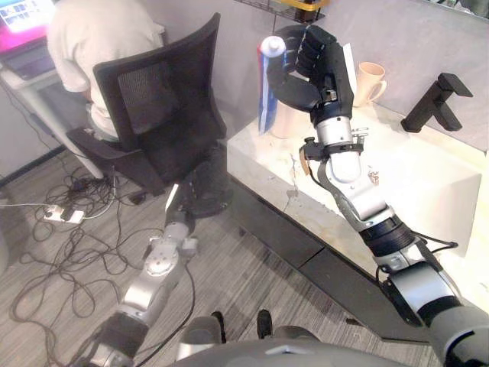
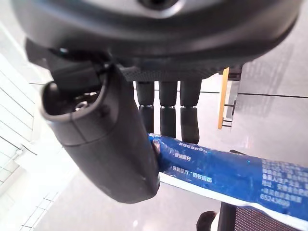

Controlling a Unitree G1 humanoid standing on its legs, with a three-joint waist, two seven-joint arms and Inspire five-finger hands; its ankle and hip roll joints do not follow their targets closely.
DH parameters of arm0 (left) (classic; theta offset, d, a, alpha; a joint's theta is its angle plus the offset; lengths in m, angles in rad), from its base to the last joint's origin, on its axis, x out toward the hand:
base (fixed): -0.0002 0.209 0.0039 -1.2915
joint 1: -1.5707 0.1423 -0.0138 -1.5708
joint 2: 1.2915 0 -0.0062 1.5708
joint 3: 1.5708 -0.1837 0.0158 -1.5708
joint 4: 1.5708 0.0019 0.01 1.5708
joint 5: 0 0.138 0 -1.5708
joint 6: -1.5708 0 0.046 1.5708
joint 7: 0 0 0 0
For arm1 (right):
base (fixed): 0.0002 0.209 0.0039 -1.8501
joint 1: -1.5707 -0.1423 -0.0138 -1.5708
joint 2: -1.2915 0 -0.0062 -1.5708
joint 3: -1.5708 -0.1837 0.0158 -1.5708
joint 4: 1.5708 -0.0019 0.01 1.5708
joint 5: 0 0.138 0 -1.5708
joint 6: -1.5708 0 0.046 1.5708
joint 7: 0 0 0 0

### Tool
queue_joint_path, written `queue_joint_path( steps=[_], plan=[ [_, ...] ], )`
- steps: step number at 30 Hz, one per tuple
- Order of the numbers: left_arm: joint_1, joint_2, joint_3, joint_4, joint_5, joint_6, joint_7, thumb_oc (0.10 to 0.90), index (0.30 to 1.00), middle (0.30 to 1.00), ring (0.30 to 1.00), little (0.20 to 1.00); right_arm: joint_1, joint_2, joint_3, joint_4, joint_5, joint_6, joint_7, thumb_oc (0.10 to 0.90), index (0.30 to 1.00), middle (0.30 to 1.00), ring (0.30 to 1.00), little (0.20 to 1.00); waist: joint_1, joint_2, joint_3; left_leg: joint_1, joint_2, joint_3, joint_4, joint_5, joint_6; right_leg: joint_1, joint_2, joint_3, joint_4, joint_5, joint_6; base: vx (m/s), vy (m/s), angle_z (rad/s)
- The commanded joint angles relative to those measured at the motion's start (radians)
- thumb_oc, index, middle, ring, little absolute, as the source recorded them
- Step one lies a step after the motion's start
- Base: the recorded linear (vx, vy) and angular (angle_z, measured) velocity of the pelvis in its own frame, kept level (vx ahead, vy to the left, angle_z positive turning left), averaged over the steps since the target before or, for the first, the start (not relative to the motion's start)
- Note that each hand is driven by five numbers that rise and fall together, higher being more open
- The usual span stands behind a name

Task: Organize the bathroom.

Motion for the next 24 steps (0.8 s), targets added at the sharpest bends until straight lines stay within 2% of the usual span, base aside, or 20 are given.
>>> queue_joint_path(
  steps=[1, 2, 3, 4, 6, 8, 10, 11, 15, 18, 19, 21, 22, 24],
  plan=[
    [-0.099, -0.006, 0.015, -0.02, 0.001, -0.107, -0.036, 0.8, 0.9, 0.9, 0.9, 0.9, -0.215, 0.027, -0.077, -0.037, -0.106, -0.157, -0.093, 0.4, 0.3, 0.3, 0.3, 0.3, 0.013, -0.014, -0.038, -0.047, 0.029, -0.031, -0.072, -0.014, 0.016, 0.041, 0.008, -0.089, 0.025, -0.087, 0.028, 0.31, 0.122, -0.13],
    [-0.098, -0.006, 0.014, -0.021, 0.001, -0.107, -0.036, 0.8, 0.9, 0.9, 0.9, 0.9, -0.218, 0.027, -0.076, -0.033, -0.107, -0.159, -0.096, 0.4, 0.3, 0.3, 0.3, 0.3, 0.015, -0.012, -0.037, -0.04, 0.038, -0.034, -0.102, -0.001, 0.01, 0.047, 0.008, -0.089, 0.025, -0.09, 0.028, 0.42, 0.186, -0.05],
    [-0.094, -0.004, 0.008, -0.028, -0.001, -0.106, -0.033, 0.8, 0.9, 0.9, 0.9, 0.9, -0.231, 0.02, -0.069, -0.021, -0.124, -0.165, -0.121, 0.4, 0.3, 0.3, 0.3, 0.3, 0.022, -0.002, -0.038, -0.036, 0.094, -0.055, -0.22, 0.071, -0.019, 0.068, 0.009, -0.089, 0.02, -0.106, 0.031, 0.33, 0.161, -0.06],
    [-0.09, -0.001, 0.005, -0.03, -0.004, -0.108, -0.032, 0.8, 0.9, 0.9, 0.9, 0.9, -0.235, 0.014, -0.067, -0.018, -0.129, -0.161, -0.131, 0.4, 0.3, 0.3, 0.3, 0.3, 0.024, 0.002, -0.039, -0.043, 0.124, -0.062, -0.257, 0.105, -0.032, 0.079, 0.006, -0.089, 0.017, -0.112, 0.034, 0.47, 0.225, 0.01],
    [-0.083, 0.005, -0.004, -0.032, -0.015, -0.109, -0.03, 0.8, 0.9, 0.9, 0.9, 0.9, -0.243, 0.012, -0.053, -0.018, -0.135, -0.157, -0.157, 0.4, 0.3, 0.3, 0.3, 0.3, 0.038, 0.025, -0.037, -0.067, 0.19, -0.112, -0.364, 0.231, -0.069, 0.127, 0.003, -0.079, 0.015, -0.148, 0.039, 0.49, 0.244, 0.04],
    [-0.083, 0.006, -0.009, -0.018, -0.009, -0.121, -0.04, 0.8, 0.9, 0.9, 0.9, 0.9, -0.246, 0.014, -0.045, -0.022, -0.147, -0.153, -0.175, 0.4, 0.3, 0.3, 0.3, 0.3, 0.044, 0.034, -0.039, -0.086, 0.197, -0.117, -0.362, 0.247, -0.073, 0.152, -0.006, -0.075, 0.026, -0.177, 0.046, 0.44, 0.236, -0.02],
    [-0.093, 0.018, -0.007, -0.017, -0.009, -0.122, -0.045, 0.8, 0.9, 0.9, 0.9, 0.9, -0.257, 0.014, -0.037, -0.012, -0.151, -0.169, -0.179, 0.4, 0.3, 0.3, 0.3, 0.3, 0.051, 0.036, -0.049, -0.081, 0.179, -0.133, -0.353, 0.207, -0.066, 0.165, -0.043, -0.069, 0.037, -0.187, 0.072, 0.42, 0.278, -0.5],
    [-0.105, 0.033, -0.008, -0.017, -0.009, -0.115, -0.038, 0.8, 0.9, 0.9, 0.9, 0.9, -0.265, 0.021, -0.031, -0.004, -0.17, -0.188, -0.185, 0.4, 0.3, 0.3, 0.3, 0.3, 0.059, 0.036, -0.056, -0.073, 0.155, -0.148, -0.335, 0.17, -0.062, 0.164, -0.076, -0.07, 0.051, -0.19, 0.096, 0.31, 0.259, -0.96],
    [-0.123, 0.044, -0.03, -0.007, -0.006, -0.097, -0.031, 0.8, 0.9, 0.9, 0.9, 0.9, -0.25, 0.028, -0.038, -0.031, -0.185, -0.179, -0.206, 0.4, 0.3, 0.3, 0.3, 0.3, 0.053, 0.037, -0.069, -0.078, 0.111, -0.135, -0.285, 0.121, -0.043, 0.143, -0.127, -0.072, 0.103, -0.189, 0.134, 0.31, 0.249, -0.8],
    [-0.12, 0.048, -0.039, -0.016, -0.004, -0.079, -0.034, 0.8, 0.9, 0.9, 0.9, 0.9, -0.236, 0.009, -0.059, -0.082, -0.196, -0.151, -0.224, 0.4, 0.3, 0.3, 0.3, 0.3, 0.049, 0.033, -0.091, -0.067, 0.065, -0.122, -0.286, 0.097, -0.009, 0.125, -0.166, -0.068, 0.169, -0.139, 0.145, 0.33, 0.255, -0.26],
    [-0.117, 0.049, -0.051, -0.014, -0.004, -0.066, -0.036, 0.8, 0.9, 0.9, 0.9, 0.9, -0.227, 0.0, -0.082, -0.098, -0.211, -0.148, -0.237, 0.4, 0.3, 0.3, 0.3, 0.3, 0.052, 0.024, -0.106, -0.064, 0.033, -0.12, -0.282, 0.08, 0.014, 0.116, -0.199, -0.078, 0.215, -0.064, 0.148, 0.2, 0.14, -0.1],
    [-0.117, 0.048, -0.054, -0.011, -0.004, -0.064, -0.039, 0.8, 0.9, 0.9, 0.9, 0.9, -0.226, -0.002, -0.086, -0.102, -0.216, -0.146, -0.243, 0.4, 0.3, 0.3, 0.3, 0.3, 0.052, 0.022, -0.109, -0.061, 0.027, -0.119, -0.283, 0.077, 0.018, 0.111, -0.206, -0.08, 0.225, -0.05, 0.149, 0.19, 0.154, -0.1],
    [-0.119, 0.041, -0.066, 0.004, 0.003, -0.064, -0.032, 0.8, 0.9, 0.9, 0.9, 0.9, -0.223, -0.007, -0.1, -0.115, -0.244, -0.146, -0.25, 0.4, 0.3, 0.3, 0.3, 0.3, 0.046, 0.029, -0.112, -0.035, 0.012, -0.105, -0.285, 0.056, 0.035, 0.055, -0.239, -0.085, 0.337, 0.024, 0.148, 0.23, 0.215, -0.11],
    [-0.116, 0.039, -0.067, 0.008, 0.004, -0.063, -0.028, 0.8, 0.9, 0.9, 0.9, 0.9, -0.219, -0.011, -0.107, -0.12, -0.244, -0.149, -0.244, 0.4, 0.3, 0.3, 0.3, 0.3, 0.041, 0.035, -0.111, -0.019, 0.01, -0.096, -0.288, 0.048, 0.04, 0.026, -0.24, -0.084, 0.374, 0.033, 0.145, 0.16, 0.143, -0.17]
  ],
)
